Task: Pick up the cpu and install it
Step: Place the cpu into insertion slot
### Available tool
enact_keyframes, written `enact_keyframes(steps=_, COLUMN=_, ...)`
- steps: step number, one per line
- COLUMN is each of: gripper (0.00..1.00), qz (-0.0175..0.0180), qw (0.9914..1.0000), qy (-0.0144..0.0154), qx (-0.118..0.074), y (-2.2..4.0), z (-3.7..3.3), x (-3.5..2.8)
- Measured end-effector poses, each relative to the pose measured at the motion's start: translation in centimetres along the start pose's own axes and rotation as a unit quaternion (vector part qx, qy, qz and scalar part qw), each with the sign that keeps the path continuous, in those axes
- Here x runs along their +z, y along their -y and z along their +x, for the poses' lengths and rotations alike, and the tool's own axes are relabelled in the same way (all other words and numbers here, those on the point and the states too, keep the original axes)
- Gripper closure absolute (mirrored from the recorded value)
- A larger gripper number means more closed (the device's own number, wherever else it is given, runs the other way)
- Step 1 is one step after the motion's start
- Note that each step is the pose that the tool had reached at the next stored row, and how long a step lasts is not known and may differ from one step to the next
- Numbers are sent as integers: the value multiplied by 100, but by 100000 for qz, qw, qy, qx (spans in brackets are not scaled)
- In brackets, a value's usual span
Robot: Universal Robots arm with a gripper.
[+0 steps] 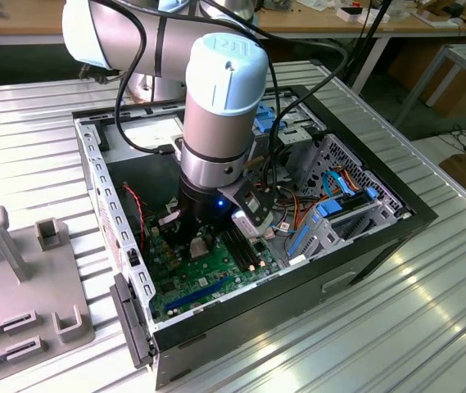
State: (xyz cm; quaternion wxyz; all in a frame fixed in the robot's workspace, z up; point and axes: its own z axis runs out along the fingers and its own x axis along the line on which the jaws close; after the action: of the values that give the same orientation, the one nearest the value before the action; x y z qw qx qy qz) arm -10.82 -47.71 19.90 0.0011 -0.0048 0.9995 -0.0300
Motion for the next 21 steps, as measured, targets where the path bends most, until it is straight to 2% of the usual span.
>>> enact_keyframes(steps=9, gripper=53, qz=0, qw=99999, qy=25, qx=-385, y=0, z=0, x=1)
enact_keyframes(steps=15, gripper=53, qz=-62, qw=99999, qy=10, qx=-386, y=-1, z=1, x=27)
enact_keyframes(steps=21, gripper=53, qz=-299, qw=99999, qy=12, qx=-384, y=-3, z=0, x=56)
